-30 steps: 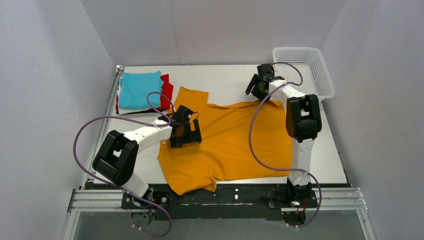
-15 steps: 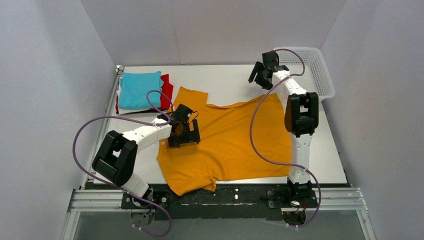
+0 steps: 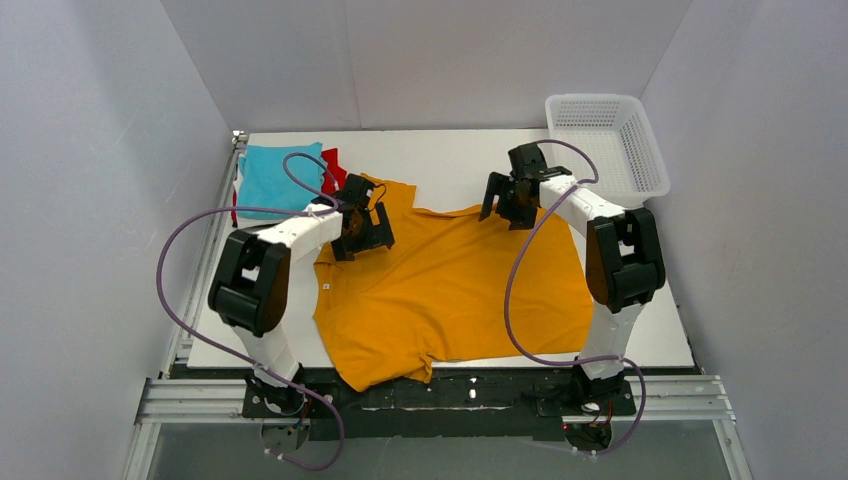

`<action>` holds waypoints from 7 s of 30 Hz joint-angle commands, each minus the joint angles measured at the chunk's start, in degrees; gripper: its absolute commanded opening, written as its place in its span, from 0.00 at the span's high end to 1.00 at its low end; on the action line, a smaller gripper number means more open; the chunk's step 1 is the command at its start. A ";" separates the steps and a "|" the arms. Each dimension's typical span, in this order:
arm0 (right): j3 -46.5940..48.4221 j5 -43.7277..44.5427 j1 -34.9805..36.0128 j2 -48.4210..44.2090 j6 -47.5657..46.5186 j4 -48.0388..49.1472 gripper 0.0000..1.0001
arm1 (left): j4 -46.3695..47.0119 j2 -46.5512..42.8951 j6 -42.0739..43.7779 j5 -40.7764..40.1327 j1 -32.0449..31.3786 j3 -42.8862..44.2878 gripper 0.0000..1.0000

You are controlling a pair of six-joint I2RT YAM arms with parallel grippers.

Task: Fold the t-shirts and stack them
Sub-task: Flatten out the tshirt, then grab the side of the flattened tshirt closest away from the robot with both arms, then fold the flattened tshirt in 1/3 of the way

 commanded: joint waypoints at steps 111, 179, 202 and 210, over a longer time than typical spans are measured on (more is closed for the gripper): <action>-46.77 7.59 -21.43 -63.05 19.65 -17.06 0.10 | -27.23 -32.07 -12.65 -3.50 -33.44 -28.18 1.00; -29.76 -2.68 -21.57 -39.74 8.81 -11.72 0.99 | -35.21 -20.39 -7.96 -1.61 -11.34 4.14 1.00; -22.47 -0.82 -21.64 -30.02 6.48 -7.91 0.99 | -20.70 -10.02 9.21 3.00 -0.12 12.83 1.00; -20.30 -0.46 -21.68 -24.39 6.69 -5.32 0.99 | -18.92 -3.08 8.91 3.05 3.21 15.72 1.00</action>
